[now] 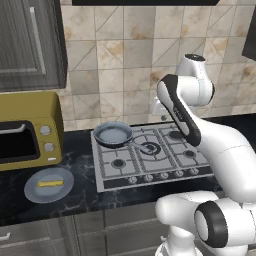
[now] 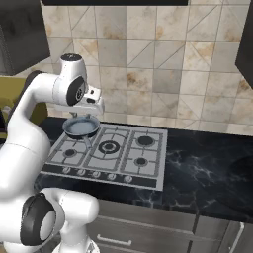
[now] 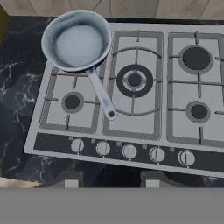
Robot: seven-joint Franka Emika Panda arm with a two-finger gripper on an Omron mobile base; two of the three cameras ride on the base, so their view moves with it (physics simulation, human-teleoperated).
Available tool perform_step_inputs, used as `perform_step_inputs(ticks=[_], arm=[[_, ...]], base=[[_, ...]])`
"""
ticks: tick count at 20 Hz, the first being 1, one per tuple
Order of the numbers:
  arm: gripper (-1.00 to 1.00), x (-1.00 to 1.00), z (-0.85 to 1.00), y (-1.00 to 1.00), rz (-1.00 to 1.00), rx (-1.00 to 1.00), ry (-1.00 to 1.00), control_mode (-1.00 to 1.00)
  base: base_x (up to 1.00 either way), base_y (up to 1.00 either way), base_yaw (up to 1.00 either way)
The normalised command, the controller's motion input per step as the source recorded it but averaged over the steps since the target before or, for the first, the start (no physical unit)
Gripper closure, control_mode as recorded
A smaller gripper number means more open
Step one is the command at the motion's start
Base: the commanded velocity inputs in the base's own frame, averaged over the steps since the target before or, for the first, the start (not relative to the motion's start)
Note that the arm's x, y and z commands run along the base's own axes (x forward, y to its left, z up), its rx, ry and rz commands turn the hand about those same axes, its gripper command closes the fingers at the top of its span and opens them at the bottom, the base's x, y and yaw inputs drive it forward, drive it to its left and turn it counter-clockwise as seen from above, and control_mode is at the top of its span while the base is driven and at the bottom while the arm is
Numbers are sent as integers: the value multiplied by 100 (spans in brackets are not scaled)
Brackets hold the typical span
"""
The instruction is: Pick up the butter stick and place it in the pan. Then turn on the burner for the pan.
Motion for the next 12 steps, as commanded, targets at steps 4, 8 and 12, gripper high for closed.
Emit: perform_step_inputs(ticks=[4, 8, 12], arm=[[-100, 0, -2, 0, 0, 0, 1, -100], [-100, -1, -4, 11, 0, 0, 1, -100], [-100, -11, -14, 31, 1, -1, 0, -100]], base=[[0, 0, 0], [0, 0, 0], [0, 0, 0]])
